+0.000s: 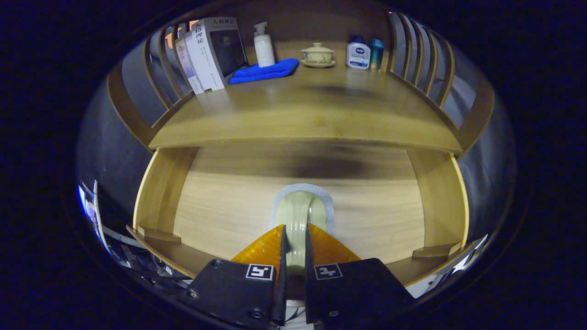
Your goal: Pull open the drawer, take out the items inside it, and place them on the countertop above the cabinet.
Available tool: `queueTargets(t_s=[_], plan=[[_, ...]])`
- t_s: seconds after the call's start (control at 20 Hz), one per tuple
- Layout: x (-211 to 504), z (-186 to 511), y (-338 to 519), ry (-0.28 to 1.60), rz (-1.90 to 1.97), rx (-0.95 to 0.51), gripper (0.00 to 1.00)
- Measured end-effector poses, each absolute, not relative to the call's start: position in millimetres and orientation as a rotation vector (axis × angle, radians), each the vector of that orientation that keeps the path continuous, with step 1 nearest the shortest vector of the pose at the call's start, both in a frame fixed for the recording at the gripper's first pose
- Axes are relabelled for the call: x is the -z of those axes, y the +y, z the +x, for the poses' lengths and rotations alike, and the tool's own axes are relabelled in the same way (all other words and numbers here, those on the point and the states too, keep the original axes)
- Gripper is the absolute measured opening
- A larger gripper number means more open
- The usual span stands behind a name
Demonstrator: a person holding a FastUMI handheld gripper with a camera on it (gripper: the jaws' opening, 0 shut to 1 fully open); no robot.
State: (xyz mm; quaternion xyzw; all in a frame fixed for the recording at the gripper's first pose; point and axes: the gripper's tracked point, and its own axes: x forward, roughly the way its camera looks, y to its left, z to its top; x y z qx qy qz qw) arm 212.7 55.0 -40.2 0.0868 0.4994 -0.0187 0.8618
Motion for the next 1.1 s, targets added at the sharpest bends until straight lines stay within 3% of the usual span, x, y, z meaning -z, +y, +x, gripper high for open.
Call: queueTargets(t_s=[0.55,1.1], plan=[[-44.6,234.7,42.2,0.930,0.213,0.047,0.19],[-64.7,330.8,31.5,0.863,0.256,0.070,0.19]])
